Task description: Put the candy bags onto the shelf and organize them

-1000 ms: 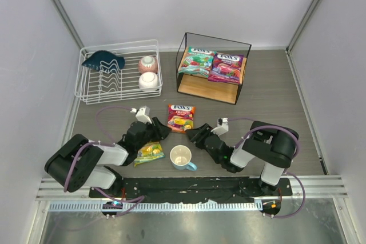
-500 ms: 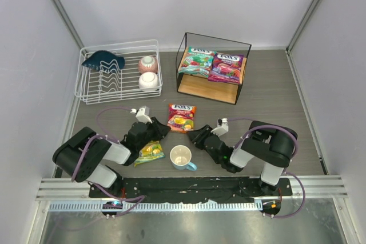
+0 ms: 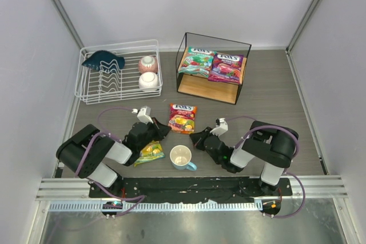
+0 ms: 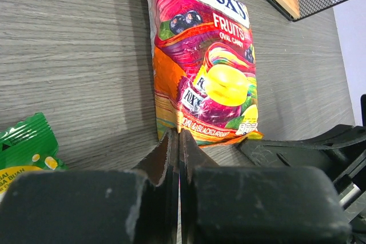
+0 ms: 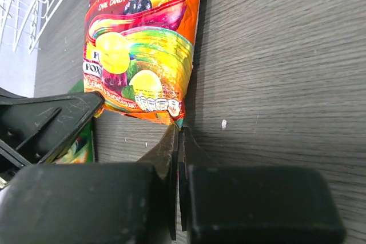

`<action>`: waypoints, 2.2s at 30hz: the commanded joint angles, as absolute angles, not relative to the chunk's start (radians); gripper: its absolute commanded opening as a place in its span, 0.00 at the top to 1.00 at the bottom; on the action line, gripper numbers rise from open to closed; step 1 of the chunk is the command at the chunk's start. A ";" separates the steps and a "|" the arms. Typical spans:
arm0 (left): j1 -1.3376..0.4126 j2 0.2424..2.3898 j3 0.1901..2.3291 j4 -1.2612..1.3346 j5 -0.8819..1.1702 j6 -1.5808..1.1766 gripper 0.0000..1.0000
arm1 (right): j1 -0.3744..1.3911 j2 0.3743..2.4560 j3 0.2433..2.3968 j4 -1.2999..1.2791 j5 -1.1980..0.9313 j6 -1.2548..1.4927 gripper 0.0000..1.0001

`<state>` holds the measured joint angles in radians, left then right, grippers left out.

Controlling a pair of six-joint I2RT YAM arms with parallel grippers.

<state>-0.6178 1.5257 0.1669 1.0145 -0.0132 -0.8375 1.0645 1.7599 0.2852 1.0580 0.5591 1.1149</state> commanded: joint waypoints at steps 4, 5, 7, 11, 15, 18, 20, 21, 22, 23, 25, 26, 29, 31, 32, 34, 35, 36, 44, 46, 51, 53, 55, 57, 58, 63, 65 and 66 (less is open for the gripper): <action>-0.629 1.505 0.167 1.078 -0.003 -0.816 1.00 | 1.069 1.654 0.304 0.937 0.626 0.977 0.99; -0.629 1.505 0.167 1.077 -0.003 -0.816 1.00 | 1.069 1.634 0.307 0.928 0.629 0.976 0.93; -0.629 1.509 0.169 1.077 -0.003 -0.816 1.00 | 1.069 1.621 0.310 0.895 0.643 0.977 0.78; -0.629 1.516 0.175 1.077 0.026 -0.818 1.00 | 1.069 1.612 0.291 0.897 0.652 1.000 0.65; -0.629 1.520 0.179 1.077 0.029 -0.819 1.00 | 1.068 1.641 0.282 0.936 0.650 1.014 0.61; -0.629 1.523 0.179 1.077 0.031 -0.819 1.00 | 1.068 1.672 0.275 0.985 0.646 1.025 0.60; -0.629 1.525 0.178 1.077 0.035 -0.819 1.00 | 1.062 1.692 0.268 1.015 0.635 1.031 0.60; -0.629 1.526 0.179 1.077 0.035 -0.819 1.00 | 1.060 1.703 0.267 1.047 0.632 1.035 0.60; -0.629 1.525 0.179 1.075 0.038 -0.819 1.00 | 1.057 1.724 0.265 1.063 0.627 1.038 0.60; -0.629 1.528 0.179 1.077 0.037 -0.819 1.00 | 1.051 1.735 0.264 1.078 0.617 1.043 0.60; -0.630 1.529 0.179 1.077 0.038 -0.819 1.00 | 1.048 1.767 0.264 1.123 0.608 1.048 0.60; -0.630 1.529 0.179 1.075 0.040 -0.819 1.00 | 1.045 1.779 0.264 1.137 0.600 1.048 0.60; -0.630 1.529 0.179 1.077 0.041 -0.818 1.00 | 1.042 1.805 0.264 1.177 0.594 1.048 0.62; -0.630 1.531 0.178 1.077 0.044 -0.816 1.00 | 1.040 1.807 0.267 1.181 0.595 1.040 0.62; -0.630 1.531 0.178 1.077 0.043 -0.818 1.00 | 1.042 1.806 0.268 1.180 0.597 1.034 0.62; -0.630 1.532 0.178 1.077 0.044 -0.818 1.00 | 1.040 1.799 0.273 1.158 0.607 1.022 0.63; -0.630 1.532 0.178 1.077 0.044 -0.818 1.00 | 1.042 1.795 0.273 1.149 0.612 1.019 0.63; -0.630 1.532 0.178 1.077 0.044 -0.819 1.00 | 1.042 1.786 0.275 1.134 0.620 1.017 0.62; -0.630 1.532 0.176 1.077 0.048 -0.818 1.00 | 1.035 1.789 0.296 1.111 0.629 0.983 0.86; -0.630 1.534 0.176 1.077 0.048 -0.818 1.00 | 1.034 1.792 0.305 1.101 0.626 0.976 0.96; -0.630 1.539 0.186 1.077 0.058 -0.810 1.00 | 1.034 1.781 0.304 1.109 0.626 0.925 0.99; -0.630 1.539 0.193 1.075 0.067 -0.801 1.00 | 1.034 1.752 0.285 1.121 0.640 0.908 0.99; -0.630 1.537 0.206 1.075 0.080 -0.796 1.00 | 1.034 1.721 0.270 1.118 0.653 0.875 0.99; -0.632 1.526 0.213 1.068 0.084 -0.788 1.00 | 1.035 1.660 0.267 1.077 0.670 0.848 0.99; -0.634 1.522 0.224 1.063 0.084 -0.787 1.00 | 1.035 1.639 0.268 1.059 0.676 0.818 0.99; -0.653 1.493 0.264 0.990 0.068 -0.746 1.00 | 1.039 1.487 0.278 0.927 0.733 0.724 0.99; -0.658 1.491 0.284 0.976 0.061 -0.732 1.00 | 1.039 1.454 0.285 0.890 0.767 0.681 0.99; -0.661 1.490 0.291 0.965 0.060 -0.727 1.00 | 1.039 1.433 0.290 0.858 0.776 0.672 0.99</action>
